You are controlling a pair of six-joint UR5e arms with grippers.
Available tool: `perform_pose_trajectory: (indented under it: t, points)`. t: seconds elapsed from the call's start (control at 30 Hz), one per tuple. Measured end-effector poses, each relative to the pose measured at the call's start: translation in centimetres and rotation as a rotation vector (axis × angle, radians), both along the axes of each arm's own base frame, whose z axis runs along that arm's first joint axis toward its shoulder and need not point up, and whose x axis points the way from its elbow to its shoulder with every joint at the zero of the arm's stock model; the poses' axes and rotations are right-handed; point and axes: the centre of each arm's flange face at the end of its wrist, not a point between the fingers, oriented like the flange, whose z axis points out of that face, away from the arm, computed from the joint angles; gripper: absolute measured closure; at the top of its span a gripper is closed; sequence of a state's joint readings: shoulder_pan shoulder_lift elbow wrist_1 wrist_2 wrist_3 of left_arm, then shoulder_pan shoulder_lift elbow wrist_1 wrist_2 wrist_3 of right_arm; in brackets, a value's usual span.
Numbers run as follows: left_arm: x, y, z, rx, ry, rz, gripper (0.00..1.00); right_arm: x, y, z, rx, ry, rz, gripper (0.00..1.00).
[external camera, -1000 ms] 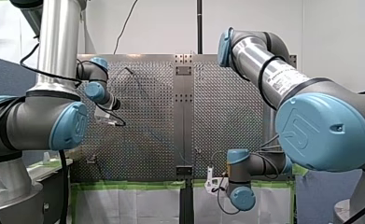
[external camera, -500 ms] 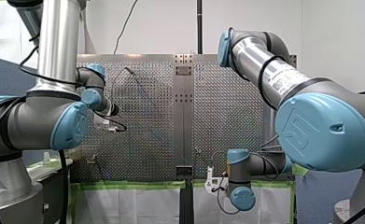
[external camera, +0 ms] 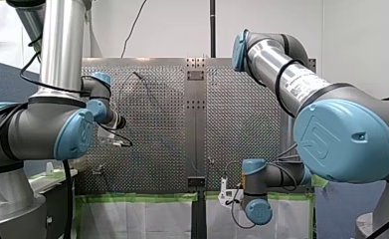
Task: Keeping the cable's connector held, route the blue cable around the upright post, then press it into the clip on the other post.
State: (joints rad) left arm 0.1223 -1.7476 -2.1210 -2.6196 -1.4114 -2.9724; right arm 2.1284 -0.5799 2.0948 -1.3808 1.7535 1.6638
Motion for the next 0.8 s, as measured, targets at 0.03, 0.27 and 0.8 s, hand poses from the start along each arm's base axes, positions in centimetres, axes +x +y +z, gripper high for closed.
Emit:
perform_pose_trajectory:
  t: [0.03,0.27,0.8]
  points:
    - [-0.2,0.0,0.0,0.005,0.001,0.0,0.0,0.0,0.0,0.0,0.0,0.0,0.0,1.0]
    - [-1.3,-0.4,1.7,0.019,-0.03,-0.017,0.0,0.0,-0.1,0.0,-0.001,-0.002,0.0,1.0]
    - [-2.5,-1.4,5.7,0.01,-0.105,-0.087,0.0,0.0,-0.1,0.0,-0.001,0.0,0.0,1.0]
